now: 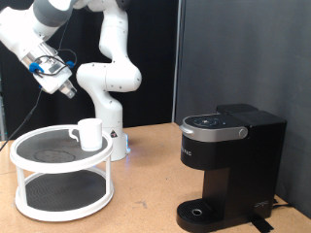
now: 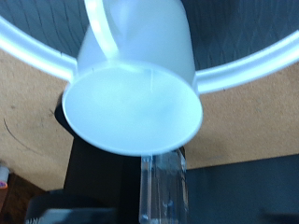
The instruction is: Make a cup of coffee with the keurig machine
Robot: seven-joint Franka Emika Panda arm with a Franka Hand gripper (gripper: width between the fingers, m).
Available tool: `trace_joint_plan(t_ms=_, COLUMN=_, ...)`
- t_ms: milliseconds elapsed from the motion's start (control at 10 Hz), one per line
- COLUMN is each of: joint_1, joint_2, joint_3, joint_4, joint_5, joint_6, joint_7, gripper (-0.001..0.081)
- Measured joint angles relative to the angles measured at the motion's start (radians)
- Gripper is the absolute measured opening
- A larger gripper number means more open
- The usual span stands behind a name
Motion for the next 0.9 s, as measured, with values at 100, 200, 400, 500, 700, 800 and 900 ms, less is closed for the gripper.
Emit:
trace_joint_plan(t_ms=100, joint_1=0.0, joint_2=0.022, joint_3=0.0, joint_4=-0.002, joint_5=-0.002, joint_6=0.023, joint_7=-0.004, gripper=0.0276)
trace_joint_plan(t_ms=200, joint_1=0.0, joint_2=0.042, joint_3=0.0, joint_4=-0.003, joint_5=-0.003, joint_6=0.047, joint_7=-0.01, gripper=0.0411)
trace_joint_plan(t_ms=400, joint_1=0.001, joint_2=0.082, joint_3=0.001, joint_4=-0.008, joint_5=-0.009, joint_6=0.082, joint_7=-0.024, gripper=0.0596)
trace_joint_plan(t_ms=500, joint_1=0.001, joint_2=0.101, joint_3=0.003, joint_4=-0.013, joint_5=-0.019, joint_6=0.087, joint_7=-0.029, gripper=0.069)
trace_joint_plan(t_ms=700, joint_1=0.004, joint_2=0.128, joint_3=0.017, joint_4=-0.038, joint_5=-0.031, joint_6=0.121, joint_7=-0.041, gripper=0.0726)
trace_joint_plan(t_ms=800, joint_1=0.007, joint_2=0.135, joint_3=0.026, joint_4=-0.056, joint_5=-0.031, joint_6=0.147, joint_7=-0.05, gripper=0.0726)
trace_joint_plan(t_ms=900, joint_1=0.01, joint_2=0.14, joint_3=0.037, joint_4=-0.075, joint_5=-0.031, joint_6=0.169, joint_7=-0.057, gripper=0.0733)
